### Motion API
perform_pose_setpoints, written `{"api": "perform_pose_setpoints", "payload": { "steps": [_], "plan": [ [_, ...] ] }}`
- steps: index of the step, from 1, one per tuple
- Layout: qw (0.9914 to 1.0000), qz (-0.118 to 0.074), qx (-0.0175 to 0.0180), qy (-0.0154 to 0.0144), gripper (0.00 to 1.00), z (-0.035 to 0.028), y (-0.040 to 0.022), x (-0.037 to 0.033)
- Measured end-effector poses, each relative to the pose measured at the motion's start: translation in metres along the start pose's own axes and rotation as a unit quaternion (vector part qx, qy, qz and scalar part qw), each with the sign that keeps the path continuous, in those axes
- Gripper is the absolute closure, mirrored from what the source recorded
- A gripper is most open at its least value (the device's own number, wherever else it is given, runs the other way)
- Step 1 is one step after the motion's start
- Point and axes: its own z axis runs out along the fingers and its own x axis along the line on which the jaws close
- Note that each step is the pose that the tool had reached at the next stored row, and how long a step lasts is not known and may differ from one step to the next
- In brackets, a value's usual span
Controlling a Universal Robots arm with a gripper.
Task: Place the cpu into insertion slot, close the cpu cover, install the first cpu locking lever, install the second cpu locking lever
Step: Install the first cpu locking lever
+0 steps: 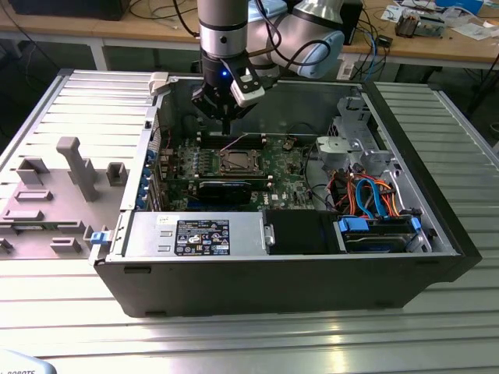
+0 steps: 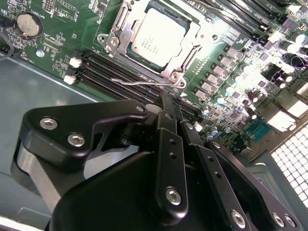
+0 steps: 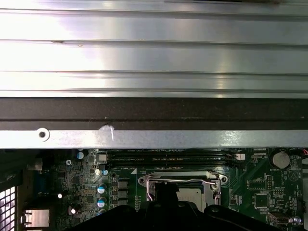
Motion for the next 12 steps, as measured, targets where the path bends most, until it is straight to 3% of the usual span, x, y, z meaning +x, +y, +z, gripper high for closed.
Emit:
{"api": "perform_pose_setpoints", "payload": {
  "steps": [9, 10, 12],
  "plan": [
    [1.0, 0.0, 0.0, -0.0002, 0.89, 0.0001, 0.0, -0.0003],
    [1.0, 0.0, -0.0007, -0.0004, 0.89, 0.0006, 0.0, -0.0012],
    [0.99997, 0.0, -0.0074, -0.0003, 0.89, 0.0024, 0.0, -0.0041]
  ]
}}
